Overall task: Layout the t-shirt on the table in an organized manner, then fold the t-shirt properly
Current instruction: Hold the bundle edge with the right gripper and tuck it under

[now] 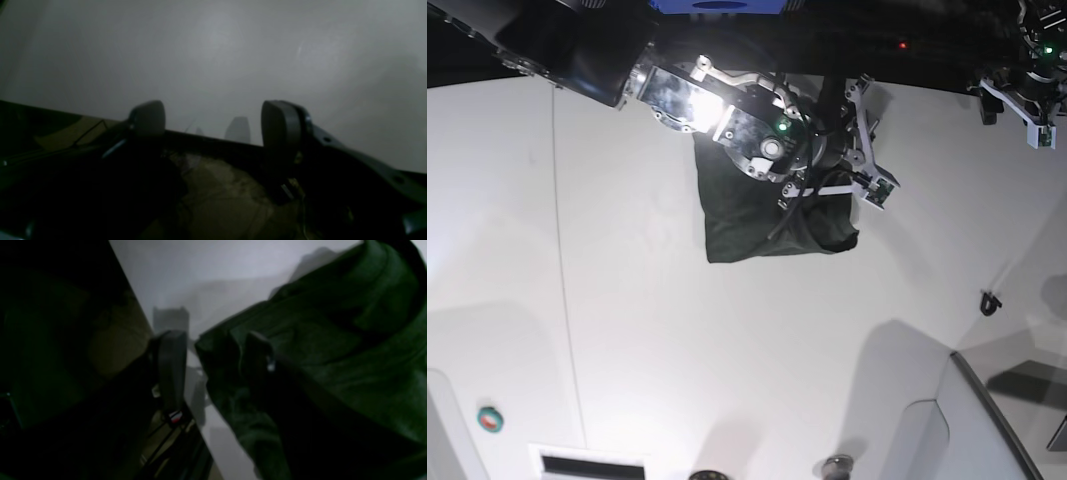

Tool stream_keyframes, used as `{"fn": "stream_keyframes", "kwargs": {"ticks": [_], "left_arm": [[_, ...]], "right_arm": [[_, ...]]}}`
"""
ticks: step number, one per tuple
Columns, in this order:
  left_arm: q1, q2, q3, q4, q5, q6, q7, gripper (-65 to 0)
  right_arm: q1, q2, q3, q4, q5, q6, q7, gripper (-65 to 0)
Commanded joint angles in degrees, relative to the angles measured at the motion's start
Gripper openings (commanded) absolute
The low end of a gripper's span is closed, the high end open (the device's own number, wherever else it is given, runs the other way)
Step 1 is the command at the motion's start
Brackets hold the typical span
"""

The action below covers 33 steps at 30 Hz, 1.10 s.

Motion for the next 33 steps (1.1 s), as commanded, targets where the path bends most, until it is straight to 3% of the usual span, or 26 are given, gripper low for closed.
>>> {"fn": "stream_keyframes", "kwargs": {"ticks": [1, 12, 18, 23, 33], "left_arm": [[0.3, -0.86, -0.34, 0.72, -0.38, 0.38, -1.05, -21.6], [0.21, -0.86, -0.34, 0.19, -0.38, 0.38, -1.05, -21.6], [-0.14, -1.04, -0.43, -2.27, -0.38, 0.38, -1.14, -21.6], [-0.23, -0.95, -0.34, -2.27, -0.38, 0.38, -1.14, -21.6], [-0.23, -0.95, -0.34, -2.27, -0.38, 0.38, -1.14, -21.6]], "right_arm": [[1.05, -1.28, 0.18, -0.14, 0.12, 0.07, 0.85, -36.8], [4.13, -3.91, -4.39, -12.54, 0.03, 0.07, 6.13, -36.8], [4.13, -3.91, -4.47, -13.33, 0.03, 0.07, 6.13, -47.9], [4.13, -3.91, -4.56, -13.33, 0.03, 0.07, 6.04, -53.3], [4.04, -3.83, -4.65, -13.51, 0.03, 0.07, 6.04, -53.3]]}}
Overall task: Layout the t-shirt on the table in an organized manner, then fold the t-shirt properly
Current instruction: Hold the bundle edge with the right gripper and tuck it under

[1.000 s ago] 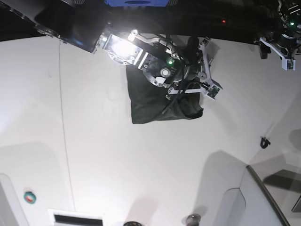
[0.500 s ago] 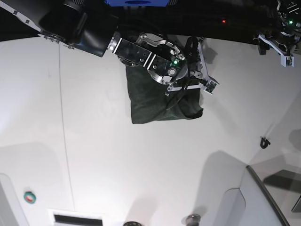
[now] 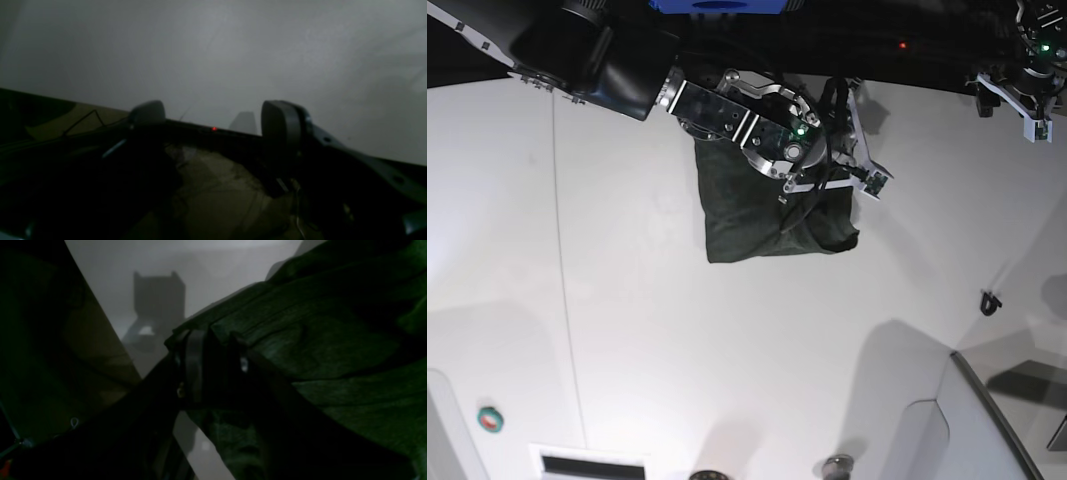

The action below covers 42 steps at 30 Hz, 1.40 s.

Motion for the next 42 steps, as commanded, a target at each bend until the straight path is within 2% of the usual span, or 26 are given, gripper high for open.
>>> {"fn": "stream_keyframes", "kwargs": {"ticks": [1, 5, 8, 11, 14, 23, 27, 36, 39, 41, 42], "left_arm": [[0.16, -0.95, -0.36, 0.83, -0.36, 0.38, -0.94, -21.6], [0.16, -0.95, -0.36, 0.83, -0.36, 0.38, -0.94, -21.6], [0.16, -0.95, -0.36, 0.83, -0.36, 0.38, -0.94, -21.6], [0.16, -0.95, -0.36, 0.83, -0.36, 0.38, -0.94, -21.6], [0.07, -1.04, -0.36, 0.83, -0.36, 0.38, -0.94, -21.6], [-1.33, -1.13, -0.36, 0.66, -0.27, 0.38, -0.86, -21.6], [-1.51, -1.13, -0.28, 0.66, -0.27, 0.38, -0.86, -21.6], [-1.51, -1.13, -0.28, 0.74, -0.27, 0.38, -0.77, -21.6], [-1.51, -1.13, -0.28, 0.74, -0.27, 0.38, -0.77, -21.6], [-1.51, -1.13, -0.28, 0.74, -0.27, 0.38, -0.77, -21.6], [-1.51, -1.13, -0.28, 0.74, -0.27, 0.38, -0.77, -21.6]], "right_arm": [[0.93, -0.83, 0.0, -0.05, 0.21, 0.07, 0.77, -53.6], [0.93, -1.01, -0.08, -1.98, 0.38, 0.25, 0.69, -54.2], [0.85, -1.01, -0.08, -1.98, 0.56, 0.33, 0.42, -60.6], [0.76, -1.1, -0.08, -1.98, 0.56, 3.67, 0.42, -63.5], [0.67, -1.1, -0.08, -2.07, 0.65, 5.78, 0.42, -63.5], [0.67, -1.54, -0.08, -2.07, 0.65, 6.31, 0.42, -63.5], [0.67, -1.54, -2.02, -1.98, 0.65, 8.69, 0.51, -63.5], [0.67, -2.5, -5.36, -2.33, 0.47, 8.69, 1.04, -63.5], [0.93, -2.5, -5.27, -2.33, 0.47, 8.69, 2.71, -61.8], [1.02, -2.5, -5.27, -2.33, 0.47, 8.69, 2.88, -55.4], [1.02, -2.5, -5.27, -2.07, 0.47, 8.69, 2.88, -50.0]]}}
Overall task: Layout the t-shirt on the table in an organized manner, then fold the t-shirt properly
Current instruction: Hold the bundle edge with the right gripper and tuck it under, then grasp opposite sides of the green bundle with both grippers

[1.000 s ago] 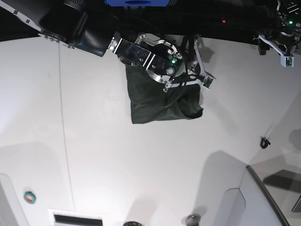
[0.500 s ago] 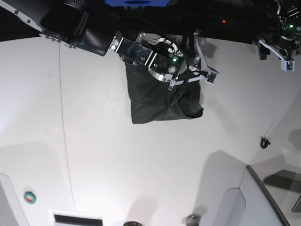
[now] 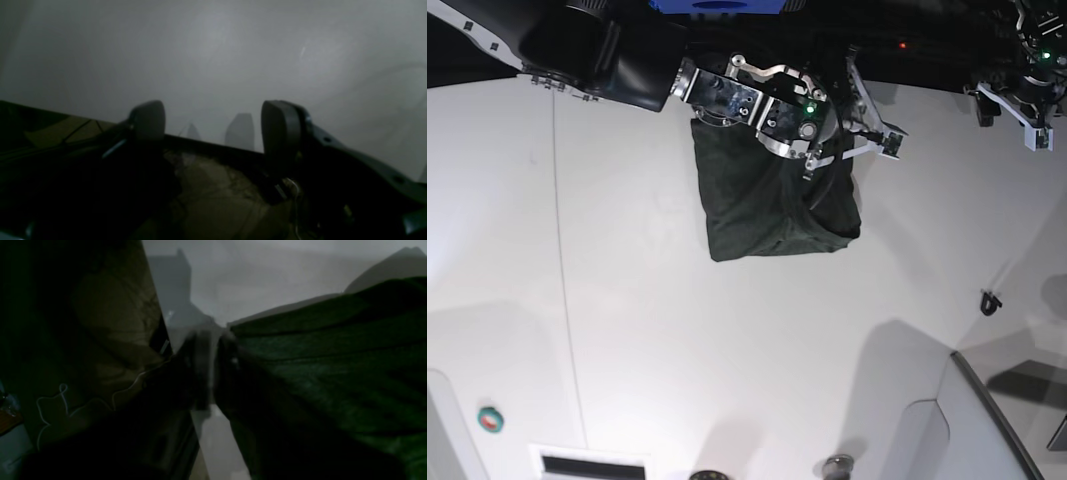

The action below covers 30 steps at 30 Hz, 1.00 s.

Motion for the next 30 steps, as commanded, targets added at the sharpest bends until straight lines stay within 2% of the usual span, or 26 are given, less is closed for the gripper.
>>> {"fn": "stream_keyframes", "kwargs": {"ticks": [1, 3, 5, 7, 10, 12, 14, 15, 17, 25, 30], "left_arm": [[0.22, -1.1, -0.28, 0.85, -0.27, 0.38, -0.94, -21.6], [0.22, -1.1, -0.28, 0.85, -0.27, 0.38, -0.94, -21.6], [0.22, -1.1, -0.28, 0.85, -0.27, 0.38, -0.94, -21.6], [0.22, -1.1, -0.28, 0.85, -0.27, 0.38, -0.94, -21.6], [0.31, -1.02, -0.28, 0.85, -0.27, 0.38, -0.94, -21.6], [0.66, -0.93, -0.28, 0.76, -0.27, 0.38, -1.03, -21.6], [0.75, -0.93, -0.28, 0.76, -0.27, 0.38, -1.03, -21.6], [0.75, -0.93, -0.28, 0.76, -0.27, 0.38, -1.03, -21.6], [0.75, -0.84, -0.28, 0.76, -0.27, 0.38, -1.03, -21.6], [0.31, -0.84, -0.28, 0.85, -0.27, 0.38, -1.03, -21.6], [0.57, -0.84, -0.28, 0.85, -0.27, 0.38, -1.03, -21.6]], "right_arm": [[1.02, -1.08, 0.19, 1.28, 0.38, 0.71, 0.96, -44.7], [1.02, -1.17, 0.19, 3.12, 0.38, 0.71, 0.96, -35.0], [1.11, -0.91, 0.19, 6.73, 0.38, 0.71, 0.96, -32.3], [2.16, -0.29, 1.95, 10.07, 0.3, 0.09, 0.87, -35.0], [2.43, 1.82, 10.22, 12.44, 0.3, -6.06, 0.17, -42.3], [2.34, 3.05, 17.69, 12.53, 0.47, -8.79, 0.26, -52.2], [2.34, 3.58, 22.96, 12.53, 0.47, -8.79, 0.17, -62.3], [2.43, 3.67, 24.9, 12.44, 0.47, -8.7, 0.08, -64.7], [3.22, 3.75, 26.74, 11.91, 0.38, -8.7, 0.08, -64.1], [3.66, 3.67, 26.66, 9.36, 0.38, -8.7, -2.12, -64.1], [3.83, 3.31, 26.74, 0.05, 0.38, -8.7, 1.05, -64.1]]}}
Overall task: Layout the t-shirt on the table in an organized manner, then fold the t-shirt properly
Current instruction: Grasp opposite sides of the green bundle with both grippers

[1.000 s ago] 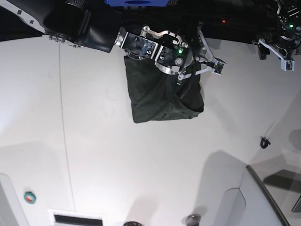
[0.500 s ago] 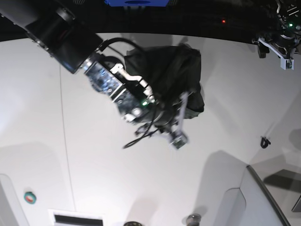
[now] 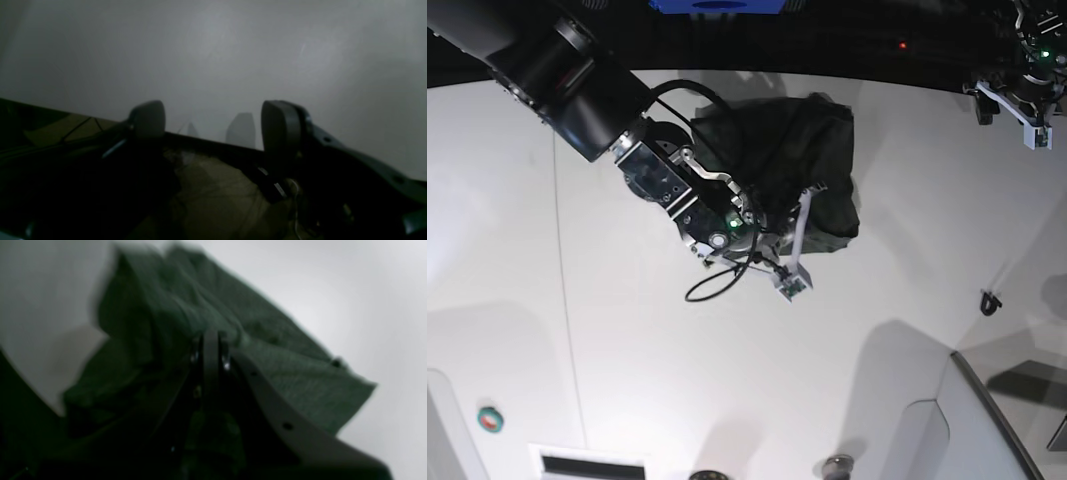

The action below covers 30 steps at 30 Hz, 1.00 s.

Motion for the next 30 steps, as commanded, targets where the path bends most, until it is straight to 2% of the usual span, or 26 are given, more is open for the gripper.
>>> {"fn": "stream_keyframes", "kwargs": {"ticks": [1, 4, 7, 8, 13, 16, 20, 22, 23, 25, 28, 30], "left_arm": [[0.29, -0.97, -0.39, 0.85, -0.27, 0.38, -0.99, -21.6], [0.11, -0.97, -0.39, 0.85, -0.27, 0.38, -0.99, -21.6], [0.11, -0.97, -0.39, 0.85, -0.27, 0.38, -0.99, -21.6], [0.11, -0.97, -0.39, 0.85, -0.27, 0.38, -0.99, -21.6], [0.11, -0.97, -0.39, 0.76, -0.27, 0.38, -0.99, -21.6], [0.02, -0.8, -0.3, 1.38, -0.8, 0.38, -0.99, -21.6], [-0.95, 0.61, 5.33, 5.34, -0.88, 0.38, -0.99, -21.7], [-1.82, 2.9, 8.23, 8.94, -1.32, 0.38, -0.99, -22.4], [-2.44, 3.69, 9.72, 10.52, -2.12, 0.38, -0.9, -24.7], [-3.85, 4.74, 12.45, 12.9, -4.75, 0.38, -0.81, -36.2], [-7.1, 5.71, 17.37, 14.57, -10.29, 0.38, -0.72, -65.0], [-8.51, 5.8, 20.71, 15.45, -12.31, 0.38, -0.64, -65.0]], "right_arm": [[1.43, -0.64, 0.21, -0.66, 0.06, 0.09, 2.08, -64.1], [1.52, -0.38, 0.65, -2.33, 0.06, -0.44, 5.42, -64.1], [1.78, -0.11, 0.65, -1.37, 0.06, -4.84, 6.21, -64.1], [1.78, 0.41, 0.56, -0.31, 0.06, -5.36, 6.21, -64.1], [-1.56, 2.79, 0.47, 9.89, 0.14, -5.45, 5.77, -64.1], [-2.53, 3.31, 0.65, 14.28, 0.14, -5.72, 2.79, -64.1], [-2.88, 4.72, 0.74, 15.86, 0.06, -5.8, 1.12, -64.1], [-2.88, 5.42, 0.82, 15.95, 0.06, -5.8, 1.47, -64.1], [-2.97, 5.95, 0.82, 15.95, 0.06, -5.8, 1.55, -64.1], [-2.97, 7.18, 0.82, 15.95, 0.32, -5.89, 1.55, -64.1], [-4.28, 8.94, 3.29, 17.01, 0.32, -5.89, 1.55, -64.1], [-6.13, 9.38, 7.15, 18.33, 0.14, -5.89, 1.55, -64.1]]}}
